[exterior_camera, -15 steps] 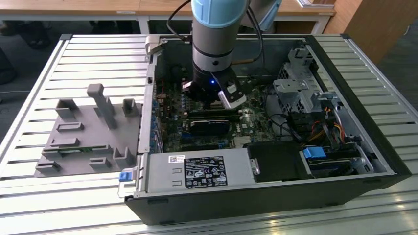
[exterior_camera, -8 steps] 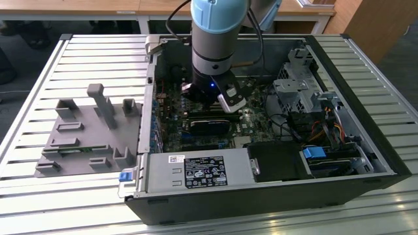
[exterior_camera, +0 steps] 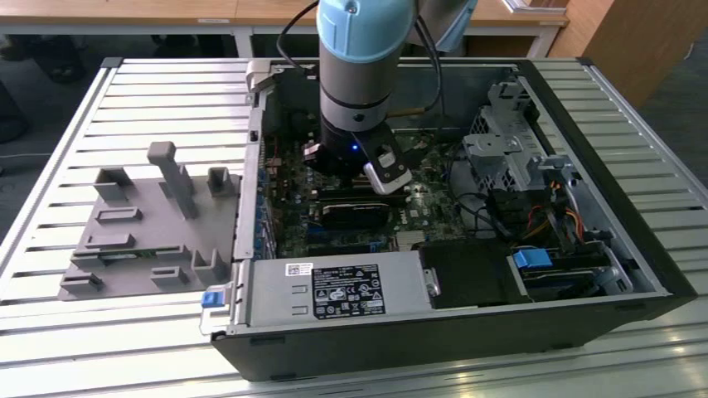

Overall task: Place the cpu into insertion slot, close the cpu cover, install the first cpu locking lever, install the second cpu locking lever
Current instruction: 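Install the second cpu locking lever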

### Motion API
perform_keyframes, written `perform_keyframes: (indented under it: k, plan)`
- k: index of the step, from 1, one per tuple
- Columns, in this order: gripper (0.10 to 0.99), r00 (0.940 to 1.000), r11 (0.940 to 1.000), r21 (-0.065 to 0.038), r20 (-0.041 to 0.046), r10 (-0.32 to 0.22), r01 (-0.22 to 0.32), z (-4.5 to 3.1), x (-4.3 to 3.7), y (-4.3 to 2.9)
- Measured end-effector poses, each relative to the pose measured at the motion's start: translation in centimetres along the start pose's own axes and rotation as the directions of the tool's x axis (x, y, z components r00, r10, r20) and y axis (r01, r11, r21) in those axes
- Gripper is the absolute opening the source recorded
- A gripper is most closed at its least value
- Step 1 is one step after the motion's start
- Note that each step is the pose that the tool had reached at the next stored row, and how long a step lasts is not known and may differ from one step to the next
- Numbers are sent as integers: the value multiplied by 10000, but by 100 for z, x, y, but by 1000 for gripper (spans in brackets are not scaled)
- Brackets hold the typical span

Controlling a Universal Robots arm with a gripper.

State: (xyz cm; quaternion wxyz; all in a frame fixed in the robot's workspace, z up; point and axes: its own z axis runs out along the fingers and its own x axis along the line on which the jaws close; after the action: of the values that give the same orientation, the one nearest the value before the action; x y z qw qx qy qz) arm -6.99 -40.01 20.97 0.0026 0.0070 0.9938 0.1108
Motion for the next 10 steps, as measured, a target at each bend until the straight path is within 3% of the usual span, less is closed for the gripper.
perform_keyframes:
  k: [10]
  plan:
    - [110, 10000, 9998, -193, -3, 2, -2, 95, 21, -16]
